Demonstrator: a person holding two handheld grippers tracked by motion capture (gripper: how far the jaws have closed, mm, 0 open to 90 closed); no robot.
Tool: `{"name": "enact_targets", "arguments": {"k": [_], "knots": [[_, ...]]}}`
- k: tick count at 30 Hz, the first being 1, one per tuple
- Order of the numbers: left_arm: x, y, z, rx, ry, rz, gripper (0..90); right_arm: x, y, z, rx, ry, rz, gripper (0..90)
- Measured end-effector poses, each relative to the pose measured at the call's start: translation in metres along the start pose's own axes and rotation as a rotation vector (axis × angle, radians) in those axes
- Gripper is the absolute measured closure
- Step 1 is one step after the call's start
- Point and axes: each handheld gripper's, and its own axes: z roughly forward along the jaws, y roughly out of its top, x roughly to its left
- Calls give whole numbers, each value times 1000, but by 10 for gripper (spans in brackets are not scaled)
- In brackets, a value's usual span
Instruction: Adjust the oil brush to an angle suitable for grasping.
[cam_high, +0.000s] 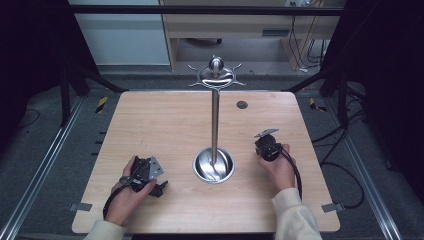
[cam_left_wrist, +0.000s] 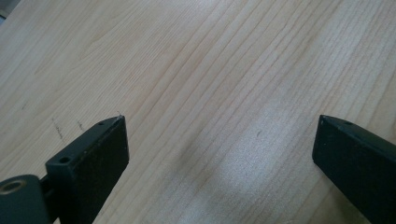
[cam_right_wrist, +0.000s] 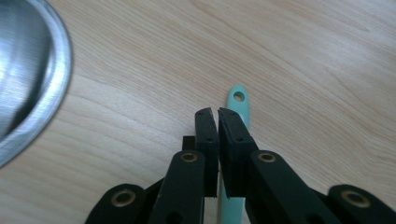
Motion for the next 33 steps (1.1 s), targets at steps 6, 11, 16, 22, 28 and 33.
{"name": "enact_targets", "arguments": {"k": [6, 11, 16, 22, 28, 33], "knots": [[0, 0, 0, -4, 1, -1, 33, -8, -1, -29, 5, 44, 59, 777], [0, 0, 0, -2, -3, 2, 33, -16, -4, -47, 11, 22, 95, 603], [0, 0, -1, 2, -1, 0, 33, -20, -1, -55, 37, 10, 126, 360], [-1, -1, -1, 6, 5, -2, 33, -17, 0, -55, 63, -25, 104, 255], [1, -1, -3, -4, 10, -13, 33, -20, 8, -55, 138, 9, 110, 224], [2, -1, -6, -15, 11, -17, 33, -17, 7, -45, 236, 46, 103, 406]]}}
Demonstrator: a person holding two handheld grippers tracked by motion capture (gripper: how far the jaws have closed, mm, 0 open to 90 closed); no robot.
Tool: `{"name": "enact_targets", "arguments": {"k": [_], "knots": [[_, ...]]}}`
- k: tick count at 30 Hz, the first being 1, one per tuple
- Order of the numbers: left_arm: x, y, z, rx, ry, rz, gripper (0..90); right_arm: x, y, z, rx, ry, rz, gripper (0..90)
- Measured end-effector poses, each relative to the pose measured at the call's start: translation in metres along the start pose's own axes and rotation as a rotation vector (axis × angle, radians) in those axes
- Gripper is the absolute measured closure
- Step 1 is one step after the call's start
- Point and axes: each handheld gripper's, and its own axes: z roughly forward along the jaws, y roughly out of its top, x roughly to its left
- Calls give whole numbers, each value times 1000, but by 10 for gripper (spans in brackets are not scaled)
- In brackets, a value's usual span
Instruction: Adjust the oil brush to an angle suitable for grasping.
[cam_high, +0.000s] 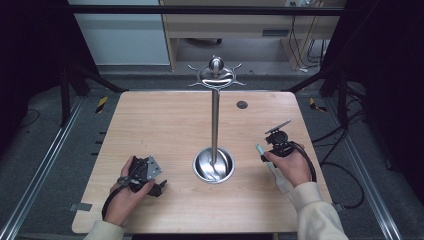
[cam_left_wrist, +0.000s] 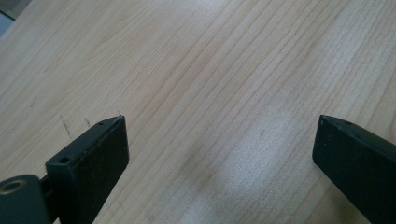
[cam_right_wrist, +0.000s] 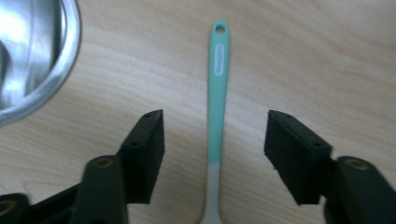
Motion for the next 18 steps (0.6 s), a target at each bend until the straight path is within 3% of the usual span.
{"name": "enact_targets", "arguments": {"k": [1, 9, 18], "knots": [[0, 0, 0, -3, 0, -1, 33, 1, -1, 4, 36, 1, -3, 443], [1, 0, -1, -18, -7, -17, 33, -2, -4, 7, 74, -9, 22, 588], [3, -1, -1, -21, -15, -34, 33, 0, -8, 11, 114, 2, 12, 641]]}}
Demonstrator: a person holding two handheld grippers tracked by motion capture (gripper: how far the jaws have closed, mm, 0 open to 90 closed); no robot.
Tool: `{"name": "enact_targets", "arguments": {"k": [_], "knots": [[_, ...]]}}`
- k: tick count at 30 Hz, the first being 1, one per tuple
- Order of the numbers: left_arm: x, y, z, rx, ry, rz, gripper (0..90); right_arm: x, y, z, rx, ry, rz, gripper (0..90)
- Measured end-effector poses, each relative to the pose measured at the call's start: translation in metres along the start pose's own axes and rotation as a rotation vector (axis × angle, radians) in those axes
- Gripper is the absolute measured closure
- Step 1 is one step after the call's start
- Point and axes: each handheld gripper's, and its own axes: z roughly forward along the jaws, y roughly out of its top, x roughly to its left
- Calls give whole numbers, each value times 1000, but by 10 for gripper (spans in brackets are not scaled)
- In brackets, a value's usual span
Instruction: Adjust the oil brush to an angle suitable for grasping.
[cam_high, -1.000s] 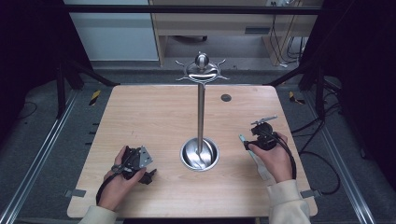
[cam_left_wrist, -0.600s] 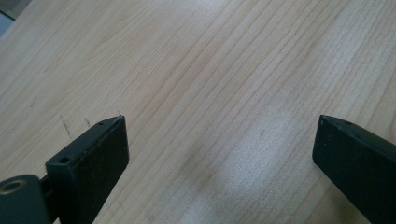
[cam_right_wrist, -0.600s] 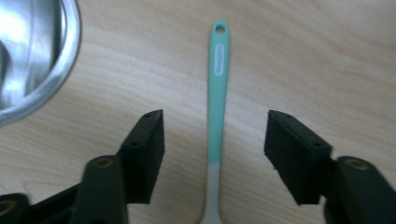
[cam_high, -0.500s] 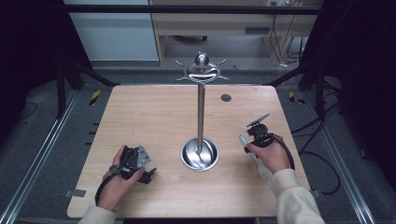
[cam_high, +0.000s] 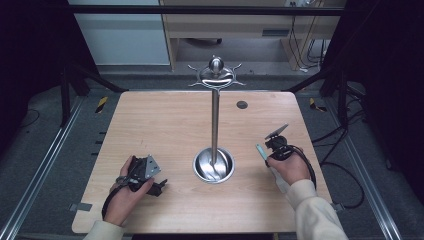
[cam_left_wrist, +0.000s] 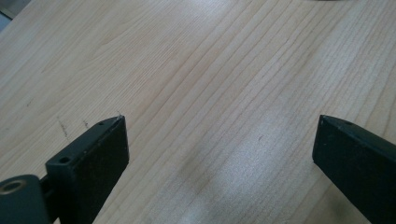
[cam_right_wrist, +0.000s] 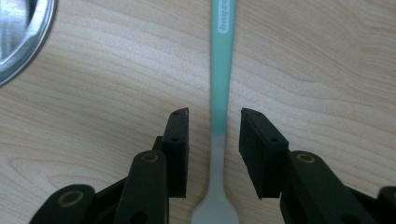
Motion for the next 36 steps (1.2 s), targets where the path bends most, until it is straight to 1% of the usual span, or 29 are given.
{"name": "enact_targets", "arguments": {"k": [4, 8, 11, 13, 16, 21, 24, 25, 27, 32, 36], "knots": [[2, -1, -1, -14, -10, -20, 33, 0, -2, 4, 12, 4, 4, 659], [5, -1, -2, -33, -28, -50, 33, -1, -1, 9, 37, 7, 9, 678], [7, -2, -2, -31, -32, -57, 33, -1, -1, 11, 40, 11, 9, 684], [8, -2, -2, -44, -47, -76, 33, -2, -1, 13, 42, 9, 13, 688], [9, -3, -3, -48, -55, -87, 33, -5, -1, 14, 47, 15, 21, 699], [11, -4, -3, -63, -75, -116, 33, -6, 0, 16, 58, 21, 27, 718], [11, -4, -3, -62, -73, -119, 33, -7, 0, 17, 62, 24, 26, 728], [11, -4, -3, -63, -73, -119, 33, -7, 1, 17, 65, 29, 32, 731], [11, -4, -3, -63, -74, -118, 33, -8, 1, 18, 70, 26, 26, 737], [12, -4, -4, -63, -72, -119, 33, -9, 2, 21, 79, 38, 32, 756], [12, -4, -4, -64, -72, -123, 33, -9, 2, 22, 82, 39, 38, 764]]}}
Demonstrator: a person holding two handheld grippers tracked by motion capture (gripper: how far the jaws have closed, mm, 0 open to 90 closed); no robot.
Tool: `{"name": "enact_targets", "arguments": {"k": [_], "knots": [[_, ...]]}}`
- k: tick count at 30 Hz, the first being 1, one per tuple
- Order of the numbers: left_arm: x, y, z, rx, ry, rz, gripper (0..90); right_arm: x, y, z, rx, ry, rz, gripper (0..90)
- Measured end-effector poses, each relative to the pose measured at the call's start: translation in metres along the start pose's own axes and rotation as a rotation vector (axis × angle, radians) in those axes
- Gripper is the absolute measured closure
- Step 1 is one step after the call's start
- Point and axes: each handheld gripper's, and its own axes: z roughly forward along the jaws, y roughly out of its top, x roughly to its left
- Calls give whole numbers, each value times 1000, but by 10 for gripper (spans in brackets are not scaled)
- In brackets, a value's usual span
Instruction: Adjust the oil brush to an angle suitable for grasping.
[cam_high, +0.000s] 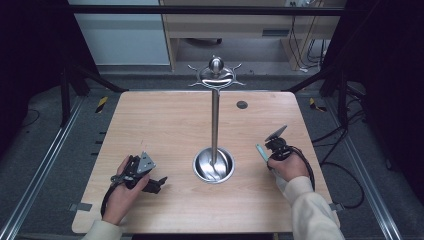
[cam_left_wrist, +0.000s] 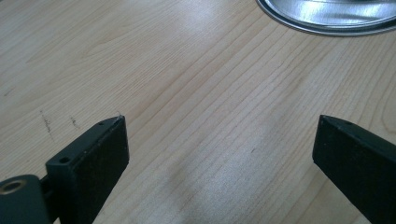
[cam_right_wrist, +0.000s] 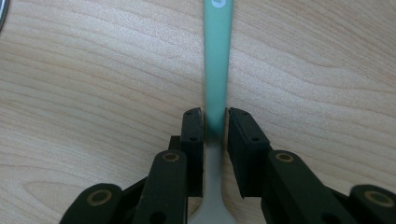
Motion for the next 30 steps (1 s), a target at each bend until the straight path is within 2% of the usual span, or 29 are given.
{"name": "enact_targets", "arguments": {"k": [21, 28, 30], "knots": [[0, 0, 0, 2, -1, 2, 33, -1, 0, 2, 8, 1, -7, 817], [-1, 0, 1, -5, 0, -1, 33, -2, -2, 0, -7, 4, -14, 822], [-1, 0, 1, 3, 1, 10, 34, -3, -2, -2, -13, 10, -14, 822]]}}
